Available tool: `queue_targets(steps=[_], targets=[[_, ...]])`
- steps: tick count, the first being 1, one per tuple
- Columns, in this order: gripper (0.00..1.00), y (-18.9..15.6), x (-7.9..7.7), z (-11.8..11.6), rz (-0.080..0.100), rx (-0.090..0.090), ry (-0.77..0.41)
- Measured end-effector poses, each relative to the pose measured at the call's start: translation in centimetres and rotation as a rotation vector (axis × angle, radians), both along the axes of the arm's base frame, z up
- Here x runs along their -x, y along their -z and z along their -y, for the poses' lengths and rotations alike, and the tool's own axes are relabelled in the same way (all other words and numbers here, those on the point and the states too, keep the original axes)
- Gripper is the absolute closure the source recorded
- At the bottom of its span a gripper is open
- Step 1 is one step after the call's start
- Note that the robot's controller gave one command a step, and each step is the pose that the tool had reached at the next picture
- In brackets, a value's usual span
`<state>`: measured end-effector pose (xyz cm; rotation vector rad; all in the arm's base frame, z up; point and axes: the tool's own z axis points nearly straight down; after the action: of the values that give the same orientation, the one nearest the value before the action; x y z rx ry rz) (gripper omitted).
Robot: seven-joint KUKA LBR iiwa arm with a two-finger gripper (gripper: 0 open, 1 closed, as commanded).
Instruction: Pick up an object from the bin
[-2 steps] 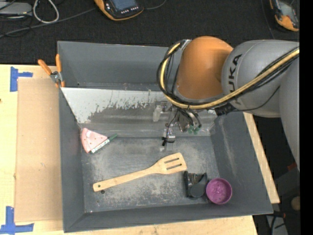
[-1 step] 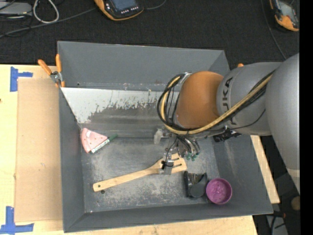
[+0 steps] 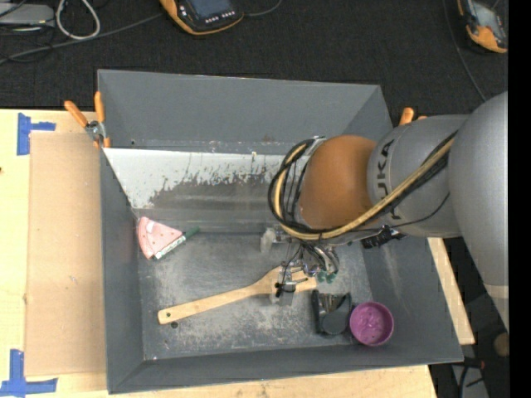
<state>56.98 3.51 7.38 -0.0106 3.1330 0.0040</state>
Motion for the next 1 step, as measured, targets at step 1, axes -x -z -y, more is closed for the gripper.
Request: queue_targets(steps=[1], targets=[[0.0, 0.51, 2.63, 0.85, -0.015, 0.001, 0.011]])
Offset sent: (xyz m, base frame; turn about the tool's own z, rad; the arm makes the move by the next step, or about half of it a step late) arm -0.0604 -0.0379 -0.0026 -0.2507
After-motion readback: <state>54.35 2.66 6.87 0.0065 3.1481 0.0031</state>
